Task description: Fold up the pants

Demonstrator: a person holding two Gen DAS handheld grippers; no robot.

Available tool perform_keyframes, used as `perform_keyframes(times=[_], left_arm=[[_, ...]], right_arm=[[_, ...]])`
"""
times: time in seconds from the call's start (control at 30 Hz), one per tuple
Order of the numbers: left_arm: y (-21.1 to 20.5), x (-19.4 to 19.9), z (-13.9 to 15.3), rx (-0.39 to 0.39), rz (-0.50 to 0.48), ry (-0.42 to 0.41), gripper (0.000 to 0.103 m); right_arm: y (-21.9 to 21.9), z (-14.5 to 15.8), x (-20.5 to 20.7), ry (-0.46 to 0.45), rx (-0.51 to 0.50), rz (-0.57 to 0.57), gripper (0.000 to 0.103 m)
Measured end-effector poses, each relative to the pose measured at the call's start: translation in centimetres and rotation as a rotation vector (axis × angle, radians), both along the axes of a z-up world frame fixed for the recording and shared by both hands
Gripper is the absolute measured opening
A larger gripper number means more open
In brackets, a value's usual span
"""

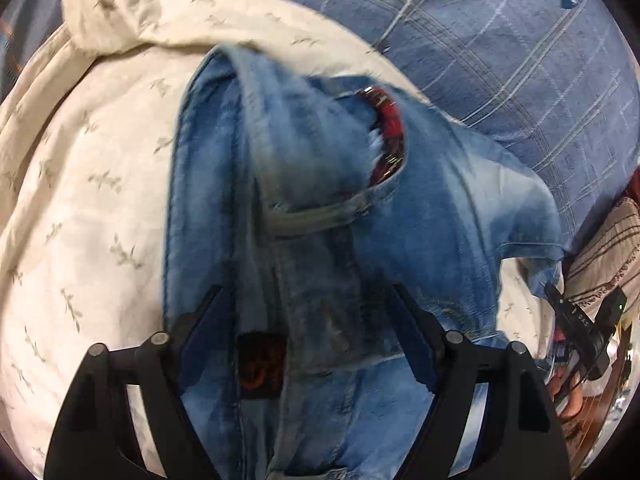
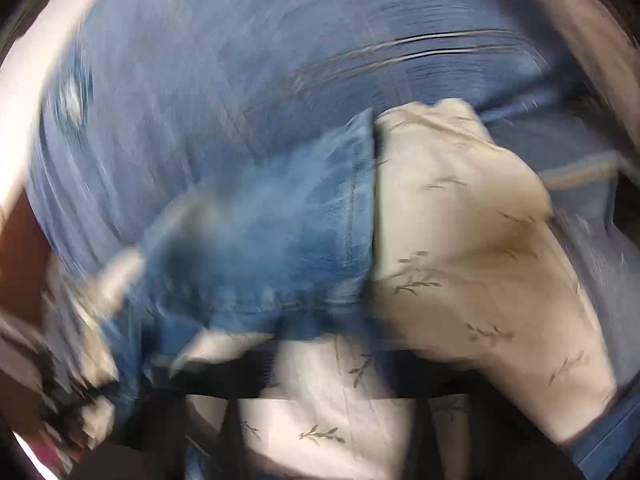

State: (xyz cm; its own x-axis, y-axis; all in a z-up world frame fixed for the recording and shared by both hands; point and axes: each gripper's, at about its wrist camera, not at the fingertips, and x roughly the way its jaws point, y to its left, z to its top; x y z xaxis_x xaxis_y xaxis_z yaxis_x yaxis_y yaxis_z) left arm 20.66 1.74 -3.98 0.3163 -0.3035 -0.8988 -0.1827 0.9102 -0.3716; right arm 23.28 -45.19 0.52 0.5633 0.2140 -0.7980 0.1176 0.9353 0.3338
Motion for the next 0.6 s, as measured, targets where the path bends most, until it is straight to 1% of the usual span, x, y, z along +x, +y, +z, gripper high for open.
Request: perform_keyframes(times=[0.03,0.07,0.1,0.13,0.17,0.2,0.23,0.27,0.3,0.33,0.37,0.4,0.47,0.5,0.53,0.57,0.6], left_arm=[[-0.1,0.1,0.3,0.002,-0.006,-0.011,0.069],[-0.1,0.2,0.5,0.011,-0.008,-0.019,0.067],[-0.1,0.5,0.3,0.042,-0.004,-0.019,0.067],[-0.2,0.8,0.0,0.064,0.001,-0.008,0.067],[-0.1,1.3,-0.7,0.077,0.004,0.01,0.066],[-0.1,1.5,-1.0,0.09,0.004,0.004,0.066],[-0.2,1.4,-0.8,0.1,-0.001,-0.007,0.066],[-0.2,1.2,-0.6,0.104,-0.009,-0.008,0.064],[0.1,0.9,-0.3,0.094,-0.016,0.003,0.063],[0.6,0.7,0.0,0.075,-0.015,0.013,0.06],[1.4,0.4,0.4,0.051,-0.009,0.017,0.06],[2.7,-0.1,1.2,0.022,0.015,0.005,0.06],[5.5,-0.6,3.5,-0.015,0.076,-0.044,0.06],[6.3,-0.6,4.2,-0.021,0.098,-0.06,0.06],[7.3,-0.2,5.3,-0.025,0.13,-0.079,0.064],[7.7,0.2,5.9,-0.033,0.142,-0.085,0.073],[7.8,0.5,6.2,-0.041,0.145,-0.089,0.078]], right_arm=[[-1.1,1.6,-0.7,-0.085,0.004,-0.032,0.007],[-2.2,2.3,-1.1,-0.118,0.005,-0.072,0.007],[-3.9,2.5,-1.2,-0.125,-0.004,-0.124,0.007],[-5.2,1.9,-0.8,-0.095,-0.007,-0.148,0.007],[-6.4,0.8,-0.3,-0.027,-0.023,-0.169,0.007],[-7.0,-0.7,0.3,0.045,-0.034,-0.168,0.009],[-7.2,-1.9,0.5,0.097,-0.032,-0.151,0.011],[-7.2,-2.3,0.3,0.1,-0.035,-0.145,0.013],[-7.1,-1.8,-0.2,0.077,-0.026,-0.143,0.018],[-7.2,-1.2,-0.6,0.057,-0.014,-0.144,0.02],[-7.5,-0.3,-1.2,0.02,0.005,-0.148,0.02],[-8.0,0.7,-1.8,-0.017,0.013,-0.153,0.021],[-8.8,2.7,-2.0,-0.069,0.008,-0.169,0.029],[-9.4,3.7,-2.1,-0.095,0.003,-0.185,0.039],[-9.9,4.3,-1.8,-0.105,0.002,-0.193,0.048],[-10.0,4.7,-1.3,-0.108,-0.001,-0.198,0.051],[-10.1,5.0,-0.7,-0.107,0.0,-0.2,0.053]])
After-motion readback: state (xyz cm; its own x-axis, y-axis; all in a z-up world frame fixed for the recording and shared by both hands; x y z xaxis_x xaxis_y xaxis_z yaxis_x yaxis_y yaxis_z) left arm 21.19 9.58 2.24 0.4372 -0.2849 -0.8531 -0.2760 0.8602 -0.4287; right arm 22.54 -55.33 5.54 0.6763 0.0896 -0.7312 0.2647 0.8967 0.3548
